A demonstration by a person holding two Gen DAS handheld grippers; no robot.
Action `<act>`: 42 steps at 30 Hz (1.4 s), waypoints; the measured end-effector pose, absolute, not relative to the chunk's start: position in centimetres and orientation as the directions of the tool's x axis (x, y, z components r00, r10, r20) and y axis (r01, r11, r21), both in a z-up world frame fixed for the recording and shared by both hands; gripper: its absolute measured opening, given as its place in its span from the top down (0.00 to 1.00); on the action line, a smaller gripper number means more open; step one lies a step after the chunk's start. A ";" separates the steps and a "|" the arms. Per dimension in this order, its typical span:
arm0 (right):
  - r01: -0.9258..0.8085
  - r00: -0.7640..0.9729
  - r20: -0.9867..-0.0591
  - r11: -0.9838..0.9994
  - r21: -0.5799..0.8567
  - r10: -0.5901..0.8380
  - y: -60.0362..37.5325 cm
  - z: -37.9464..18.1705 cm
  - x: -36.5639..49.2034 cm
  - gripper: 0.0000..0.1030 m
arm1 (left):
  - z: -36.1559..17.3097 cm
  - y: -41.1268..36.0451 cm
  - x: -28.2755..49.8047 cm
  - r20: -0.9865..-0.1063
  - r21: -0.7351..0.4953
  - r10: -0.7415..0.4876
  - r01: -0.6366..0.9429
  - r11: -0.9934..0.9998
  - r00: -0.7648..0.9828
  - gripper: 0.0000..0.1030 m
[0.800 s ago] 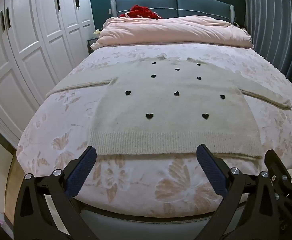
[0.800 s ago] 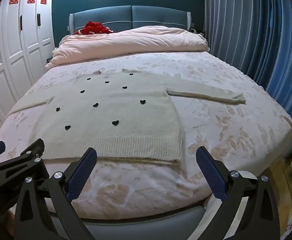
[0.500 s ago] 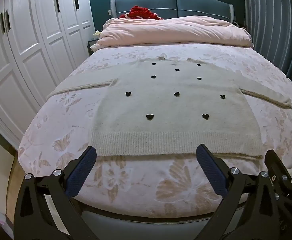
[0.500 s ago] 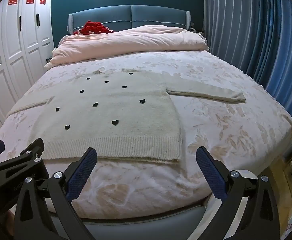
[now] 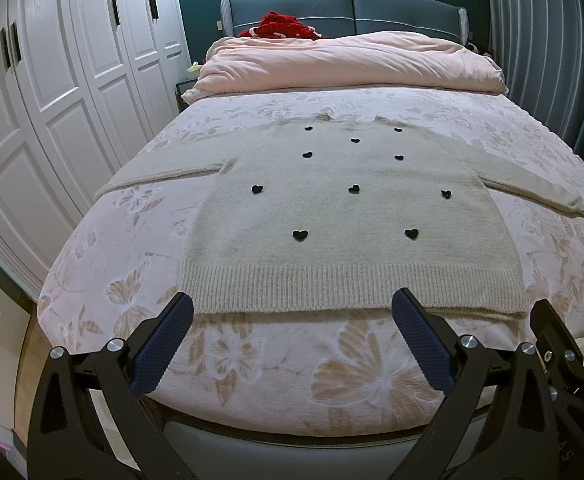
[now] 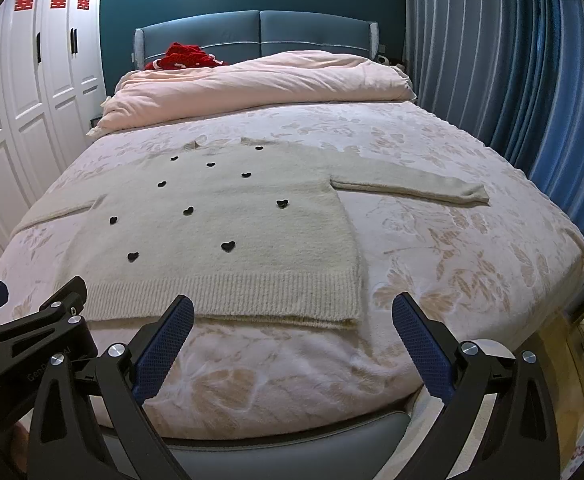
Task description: Fold small clothes
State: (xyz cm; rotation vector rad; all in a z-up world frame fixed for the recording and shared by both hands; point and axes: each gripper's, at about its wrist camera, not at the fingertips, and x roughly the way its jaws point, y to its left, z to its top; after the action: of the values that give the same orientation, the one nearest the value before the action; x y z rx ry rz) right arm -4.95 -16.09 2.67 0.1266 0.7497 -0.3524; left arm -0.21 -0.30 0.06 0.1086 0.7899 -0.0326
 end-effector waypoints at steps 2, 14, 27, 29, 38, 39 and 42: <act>0.357 0.676 -0.687 0.934 -0.012 -0.268 -16.1 2.6 -4.9 0.05 | 0.1 -0.3 -0.2 -0.710 0.087 0.013 0.070 0.994 0.704 0.06; 0.371 0.668 -0.692 0.929 -0.009 -0.273 -16.4 2.3 -5.2 0.05 | 0.0 -0.4 -0.2 -0.711 0.088 0.013 0.071 0.994 0.703 0.06; 0.372 0.667 -0.694 0.928 -0.005 -0.271 -16.5 2.2 -5.2 0.05 | 0.0 -0.4 -0.2 -0.711 0.089 0.014 0.071 0.993 0.703 0.06; 0.373 0.667 -0.694 0.928 -0.005 -0.272 -16.5 2.2 -5.3 0.05 | 0.0 -0.4 -0.2 -0.711 0.089 0.013 0.072 0.993 0.703 0.06; 0.374 0.665 -0.695 0.927 -0.006 -0.273 -16.4 2.1 -5.5 0.05 | -0.1 -0.3 -0.2 -0.711 0.092 0.016 0.071 0.993 0.703 0.07; 0.374 0.665 -0.695 0.927 -0.005 -0.272 -16.5 2.1 -5.5 0.05 | -0.1 -0.3 -0.2 -0.711 0.091 0.015 0.071 0.993 0.703 0.07; 0.374 0.665 -0.696 0.927 -0.004 -0.272 -16.5 2.1 -5.4 0.05 | -0.1 -0.3 -0.2 -0.711 0.091 0.015 0.071 0.993 0.703 0.07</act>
State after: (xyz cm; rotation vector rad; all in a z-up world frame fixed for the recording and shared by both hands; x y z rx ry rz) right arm -5.43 -16.46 2.12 0.1433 0.7607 -0.3660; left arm -0.20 -0.30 -0.13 0.1149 0.7909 -0.0311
